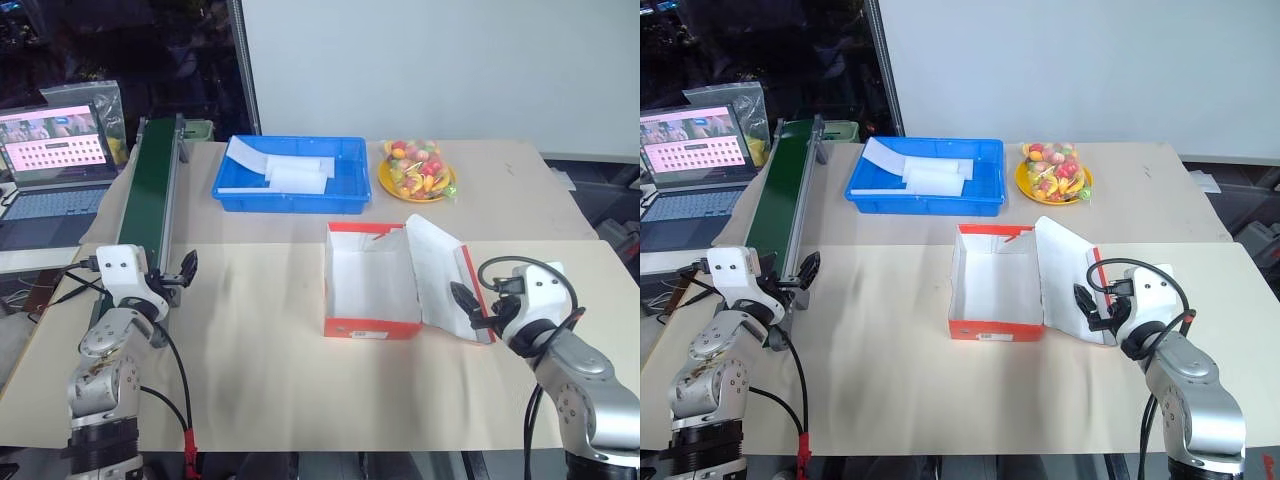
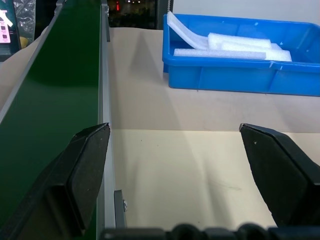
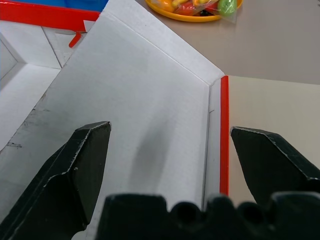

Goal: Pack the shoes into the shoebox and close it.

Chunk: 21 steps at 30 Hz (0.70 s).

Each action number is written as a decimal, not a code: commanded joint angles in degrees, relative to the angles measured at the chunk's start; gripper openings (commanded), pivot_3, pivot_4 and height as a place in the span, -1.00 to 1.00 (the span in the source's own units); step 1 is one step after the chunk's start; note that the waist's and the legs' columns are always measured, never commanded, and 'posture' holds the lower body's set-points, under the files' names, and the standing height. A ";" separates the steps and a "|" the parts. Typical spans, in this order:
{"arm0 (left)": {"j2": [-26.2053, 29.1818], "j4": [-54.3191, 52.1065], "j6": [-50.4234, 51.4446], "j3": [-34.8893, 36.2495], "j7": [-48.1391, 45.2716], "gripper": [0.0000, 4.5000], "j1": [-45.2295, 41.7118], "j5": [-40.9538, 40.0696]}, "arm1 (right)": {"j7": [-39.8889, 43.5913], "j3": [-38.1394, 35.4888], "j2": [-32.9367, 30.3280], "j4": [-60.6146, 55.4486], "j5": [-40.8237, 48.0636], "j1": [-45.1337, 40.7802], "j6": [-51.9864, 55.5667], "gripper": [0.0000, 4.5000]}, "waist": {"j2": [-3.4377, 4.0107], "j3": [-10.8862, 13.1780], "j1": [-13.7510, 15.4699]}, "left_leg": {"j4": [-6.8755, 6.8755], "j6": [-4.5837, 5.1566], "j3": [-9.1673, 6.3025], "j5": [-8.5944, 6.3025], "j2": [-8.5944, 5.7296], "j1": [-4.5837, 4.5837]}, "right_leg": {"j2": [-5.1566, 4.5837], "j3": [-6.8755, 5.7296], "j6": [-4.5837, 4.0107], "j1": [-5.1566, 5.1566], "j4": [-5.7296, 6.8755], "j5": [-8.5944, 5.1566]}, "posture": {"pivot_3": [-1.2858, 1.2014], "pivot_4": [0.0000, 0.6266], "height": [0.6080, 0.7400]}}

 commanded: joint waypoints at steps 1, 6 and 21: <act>0.80 -1.33 -0.57 0.74 0.20 0.97 -1.13 0.06 | -1.27 -0.93 0.06 -0.22 -0.79 -0.98 -1.68 1.00 | 0.00 0.00 0.00 | 0.00 0.00 0.00 0.00 0.00 0.00 | 0.00 0.00 0.00 0.00 0.00 0.00 | 0.03 -0.52 0.75; 0.46 -1.73 -0.23 -0.45 0.59 0.97 -1.94 0.79 | -0.28 3.35 -0.59 0.33 -1.29 -5.70 -1.49 1.00 | -0.01 0.00 -0.26 | 0.03 -0.01 0.01 0.00 -0.02 0.02 | 0.00 0.01 -0.01 0.01 0.00 0.01 | 0.03 -0.52 0.75; -0.11 -7.89 0.71 0.94 2.77 0.97 2.18 0.71 | 22.86 19.84 -9.71 -6.50 15.96 -21.01 6.04 1.00 | -0.19 0.05 0.03 | 0.02 0.12 -0.18 -0.07 0.07 0.12 | 0.04 -0.23 0.04 0.37 -0.58 0.20 | 0.03 -0.52 0.75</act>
